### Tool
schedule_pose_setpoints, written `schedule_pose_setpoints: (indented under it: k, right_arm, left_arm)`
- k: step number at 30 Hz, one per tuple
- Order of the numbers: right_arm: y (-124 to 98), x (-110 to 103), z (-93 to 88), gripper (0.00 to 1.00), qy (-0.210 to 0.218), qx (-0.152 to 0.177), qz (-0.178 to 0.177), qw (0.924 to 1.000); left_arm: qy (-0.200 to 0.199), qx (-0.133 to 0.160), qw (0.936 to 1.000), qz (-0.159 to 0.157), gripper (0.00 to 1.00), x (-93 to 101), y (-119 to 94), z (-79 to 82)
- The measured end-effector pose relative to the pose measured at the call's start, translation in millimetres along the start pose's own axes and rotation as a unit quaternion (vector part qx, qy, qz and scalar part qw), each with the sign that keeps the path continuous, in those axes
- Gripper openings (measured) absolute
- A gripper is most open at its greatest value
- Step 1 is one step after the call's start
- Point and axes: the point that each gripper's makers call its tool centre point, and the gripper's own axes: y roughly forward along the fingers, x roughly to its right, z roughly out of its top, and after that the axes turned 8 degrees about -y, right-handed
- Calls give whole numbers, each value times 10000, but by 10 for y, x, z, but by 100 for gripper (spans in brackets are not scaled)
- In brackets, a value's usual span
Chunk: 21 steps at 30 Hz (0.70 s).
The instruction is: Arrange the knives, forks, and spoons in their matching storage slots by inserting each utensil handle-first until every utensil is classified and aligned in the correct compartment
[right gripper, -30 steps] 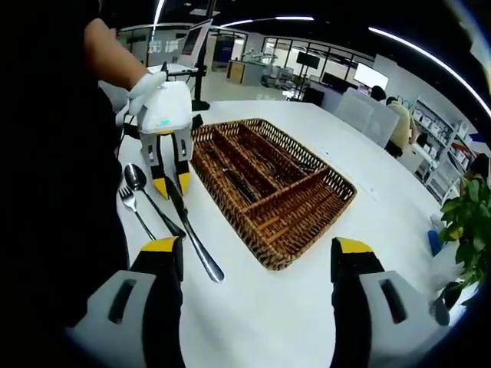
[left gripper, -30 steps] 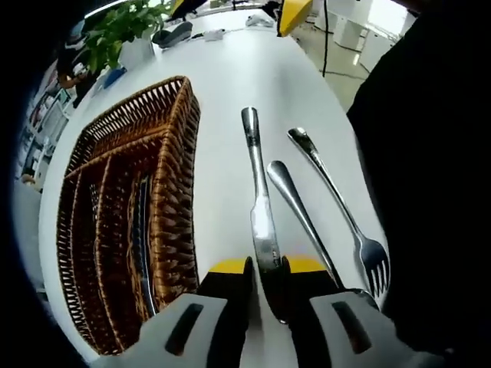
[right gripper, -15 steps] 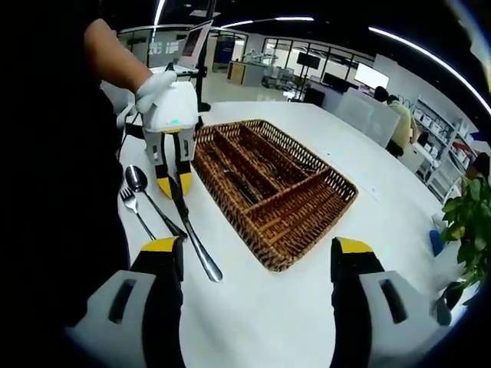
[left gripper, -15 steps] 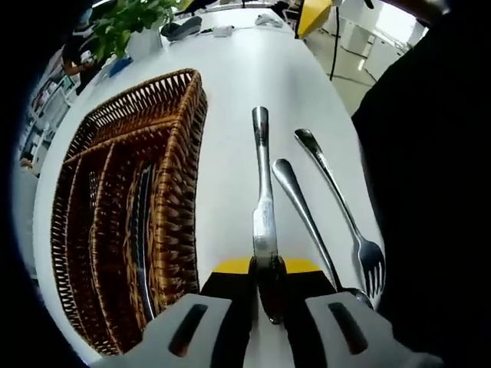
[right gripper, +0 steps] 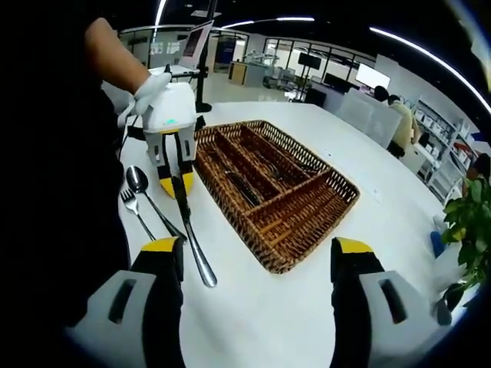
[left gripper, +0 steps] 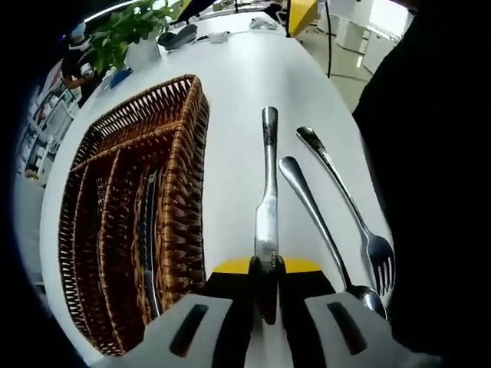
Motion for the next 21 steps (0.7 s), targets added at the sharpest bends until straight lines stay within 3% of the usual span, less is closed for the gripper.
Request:
schedule_pose_setpoints:
  k: [1,10,14,21]
  right_arm:
    - [5,-4,9,80,-15,5,4,10000]
    - [22,-34,-20,78,-46,-42,67,10000]
    - [70,-208,-77,67,6,-140,445,9989]
    - [191,-340,-111,64,-72,-180,581,9981]
  left_arm:
    - [-143,-31,9999,13,10,-2,2,5]
    - [-27,-196,9998,-83,9,26,-66,54]
    - [7,-275,9996,-50,9,-15,-134,90]
    - [25,-399,9992,-6,9,-39,-206,120]
